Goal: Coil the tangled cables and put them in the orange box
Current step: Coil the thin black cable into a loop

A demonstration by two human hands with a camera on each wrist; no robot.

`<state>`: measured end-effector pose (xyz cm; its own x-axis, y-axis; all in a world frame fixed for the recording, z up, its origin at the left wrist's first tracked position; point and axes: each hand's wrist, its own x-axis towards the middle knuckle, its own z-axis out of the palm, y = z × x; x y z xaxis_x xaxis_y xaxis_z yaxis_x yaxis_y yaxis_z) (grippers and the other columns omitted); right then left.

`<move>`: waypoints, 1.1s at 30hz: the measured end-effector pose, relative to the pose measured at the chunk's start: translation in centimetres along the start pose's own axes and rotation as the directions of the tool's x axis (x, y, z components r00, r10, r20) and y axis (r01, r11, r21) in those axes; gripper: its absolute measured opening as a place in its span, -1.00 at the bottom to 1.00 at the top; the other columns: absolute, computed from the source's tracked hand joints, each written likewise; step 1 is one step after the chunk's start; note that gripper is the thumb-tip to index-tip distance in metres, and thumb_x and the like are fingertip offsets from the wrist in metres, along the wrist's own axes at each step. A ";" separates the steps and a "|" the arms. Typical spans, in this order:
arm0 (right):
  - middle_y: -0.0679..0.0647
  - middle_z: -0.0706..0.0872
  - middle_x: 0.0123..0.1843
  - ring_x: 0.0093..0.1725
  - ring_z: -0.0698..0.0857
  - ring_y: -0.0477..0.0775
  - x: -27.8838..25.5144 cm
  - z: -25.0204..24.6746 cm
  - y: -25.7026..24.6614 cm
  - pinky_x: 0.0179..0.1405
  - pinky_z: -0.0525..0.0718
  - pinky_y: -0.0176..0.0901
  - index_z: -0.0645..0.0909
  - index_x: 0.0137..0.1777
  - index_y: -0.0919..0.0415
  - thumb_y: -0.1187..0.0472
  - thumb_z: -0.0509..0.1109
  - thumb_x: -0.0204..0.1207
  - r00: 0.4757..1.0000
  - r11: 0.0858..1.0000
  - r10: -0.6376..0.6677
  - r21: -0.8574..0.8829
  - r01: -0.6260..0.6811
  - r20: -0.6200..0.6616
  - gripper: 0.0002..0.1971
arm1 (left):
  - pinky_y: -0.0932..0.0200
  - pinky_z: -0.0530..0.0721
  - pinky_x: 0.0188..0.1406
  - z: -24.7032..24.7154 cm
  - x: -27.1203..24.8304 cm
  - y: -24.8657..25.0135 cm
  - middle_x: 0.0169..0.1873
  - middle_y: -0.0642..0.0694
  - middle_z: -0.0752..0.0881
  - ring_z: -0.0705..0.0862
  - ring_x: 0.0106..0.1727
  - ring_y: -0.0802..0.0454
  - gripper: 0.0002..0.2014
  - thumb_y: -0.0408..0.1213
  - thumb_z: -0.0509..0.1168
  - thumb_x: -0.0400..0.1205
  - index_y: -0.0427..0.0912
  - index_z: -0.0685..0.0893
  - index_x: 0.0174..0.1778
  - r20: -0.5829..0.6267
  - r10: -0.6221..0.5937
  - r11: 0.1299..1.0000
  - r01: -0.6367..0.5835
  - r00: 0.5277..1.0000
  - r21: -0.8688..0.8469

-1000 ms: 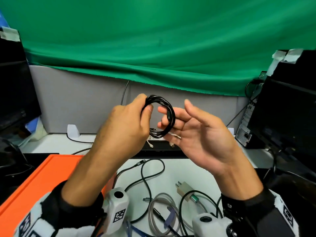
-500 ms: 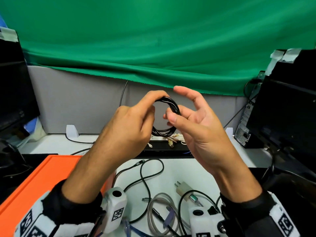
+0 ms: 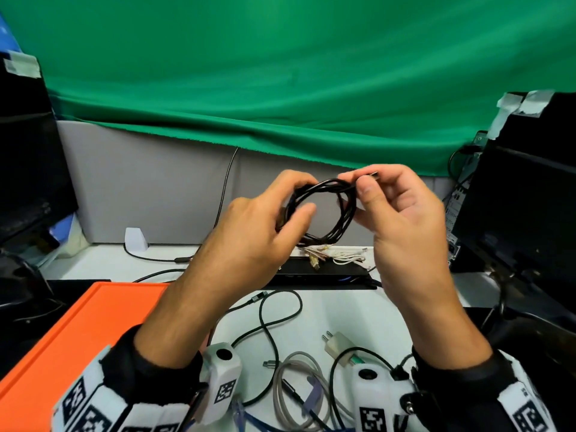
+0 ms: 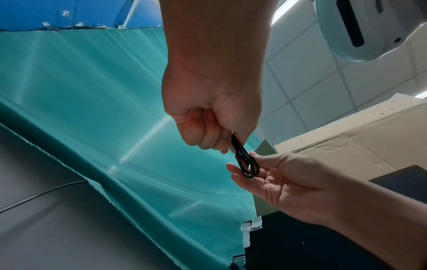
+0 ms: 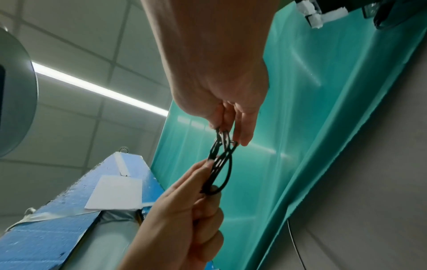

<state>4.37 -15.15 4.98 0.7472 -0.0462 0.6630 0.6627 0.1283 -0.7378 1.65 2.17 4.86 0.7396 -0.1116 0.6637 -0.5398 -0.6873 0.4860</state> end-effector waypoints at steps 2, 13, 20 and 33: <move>0.00 0.86 -0.03 0.07 0.82 0.01 0.2 -0.5 -0.4 0.02 0.81 -0.12 0.66 0.02 0.14 0.32 0.33 0.73 0.999 0.999 0.033 0.005 -0.033 -0.030 -0.88 | 0.14 0.29 -0.57 -0.1 0.1 0.0 -0.63 0.00 0.36 0.29 -0.58 0.07 -0.65 0.19 0.40 0.55 0.18 0.55 0.17 0.021 -0.062 0.970 0.065 0.998 -0.235; 0.03 0.84 -0.10 0.00 0.87 0.12 0.9 -1.7 -1.1 -0.14 0.82 -0.11 0.66 -0.03 0.14 0.32 0.34 0.73 0.994 0.995 0.096 0.037 -0.095 -0.050 -0.87 | 0.13 0.30 -0.48 -0.1 0.3 -1.2 -0.61 0.01 0.41 0.33 -0.54 0.07 -0.78 0.05 0.42 0.64 0.02 0.66 -0.21 0.102 -0.079 0.977 0.097 0.992 -0.188; 0.10 0.78 -0.11 -0.11 0.90 0.13 1.1 -1.6 -0.4 -0.22 0.79 -0.22 0.61 0.01 0.19 0.30 0.32 0.75 0.986 0.987 0.157 -0.020 -0.158 -0.048 -0.91 | -0.01 0.45 -0.50 0.3 0.3 -1.2 -0.56 -0.01 0.48 0.43 -0.50 0.04 -0.67 0.04 0.19 0.66 -0.11 0.50 -0.31 0.048 -0.107 0.991 0.102 0.993 0.082; -0.05 0.81 -0.29 -0.26 0.87 0.06 1.7 -2.6 -0.3 -0.28 0.79 -0.19 0.62 -0.04 0.19 0.29 0.35 0.72 0.976 0.976 0.218 0.012 -0.218 0.009 -0.91 | 0.20 0.14 -0.57 -1.5 0.2 -1.4 -0.57 0.01 0.30 0.18 -0.53 0.05 -0.68 0.24 0.34 0.58 0.06 0.66 -0.25 0.241 -0.043 0.877 0.153 0.969 -0.455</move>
<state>5.56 -17.86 5.97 0.8732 -0.0080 0.4873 0.4830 0.1471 -0.8632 1.93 4.17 5.16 0.8374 -0.2518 0.4851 -0.5437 -0.2931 0.7864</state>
